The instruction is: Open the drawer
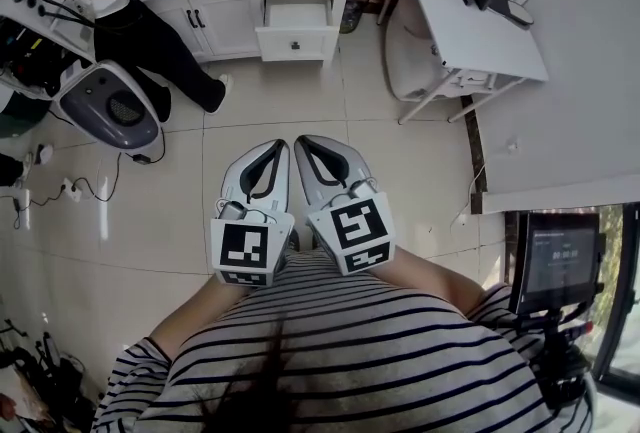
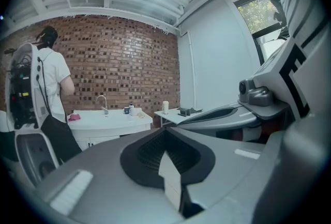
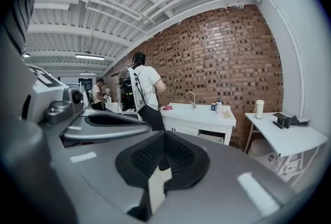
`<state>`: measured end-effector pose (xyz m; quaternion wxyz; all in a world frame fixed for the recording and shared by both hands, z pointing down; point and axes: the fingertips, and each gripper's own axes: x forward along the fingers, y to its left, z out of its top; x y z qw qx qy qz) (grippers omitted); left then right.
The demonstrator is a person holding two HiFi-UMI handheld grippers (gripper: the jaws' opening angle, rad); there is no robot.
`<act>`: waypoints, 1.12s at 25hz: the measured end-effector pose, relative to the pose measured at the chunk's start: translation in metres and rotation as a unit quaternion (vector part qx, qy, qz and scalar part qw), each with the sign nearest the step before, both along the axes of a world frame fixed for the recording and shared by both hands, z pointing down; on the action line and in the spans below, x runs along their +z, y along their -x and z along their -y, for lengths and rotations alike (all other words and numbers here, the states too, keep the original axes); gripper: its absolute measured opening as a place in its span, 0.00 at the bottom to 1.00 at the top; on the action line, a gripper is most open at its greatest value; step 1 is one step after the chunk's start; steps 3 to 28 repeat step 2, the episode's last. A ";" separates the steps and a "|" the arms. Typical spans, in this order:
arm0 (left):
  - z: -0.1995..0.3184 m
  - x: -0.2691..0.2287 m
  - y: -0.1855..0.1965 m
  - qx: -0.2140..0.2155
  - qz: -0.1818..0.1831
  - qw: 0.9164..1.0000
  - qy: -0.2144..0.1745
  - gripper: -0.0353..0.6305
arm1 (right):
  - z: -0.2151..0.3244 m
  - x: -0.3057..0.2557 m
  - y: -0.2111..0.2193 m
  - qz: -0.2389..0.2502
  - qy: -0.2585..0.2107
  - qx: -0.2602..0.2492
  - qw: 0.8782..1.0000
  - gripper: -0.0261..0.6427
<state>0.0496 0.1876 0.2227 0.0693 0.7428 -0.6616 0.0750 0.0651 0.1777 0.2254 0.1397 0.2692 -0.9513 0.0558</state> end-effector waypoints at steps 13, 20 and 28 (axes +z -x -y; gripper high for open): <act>0.005 -0.002 -0.003 0.002 0.002 1.000 0.001 0.08 | 0.005 -0.003 -0.001 0.000 -0.001 -0.002 1.000 0.04; 0.005 -0.002 -0.003 0.002 0.002 1.000 0.001 0.08 | 0.005 -0.003 -0.001 0.000 -0.001 -0.002 1.000 0.04; 0.005 -0.002 -0.003 0.002 0.002 1.000 0.001 0.08 | 0.005 -0.003 -0.001 0.000 -0.001 -0.002 1.000 0.04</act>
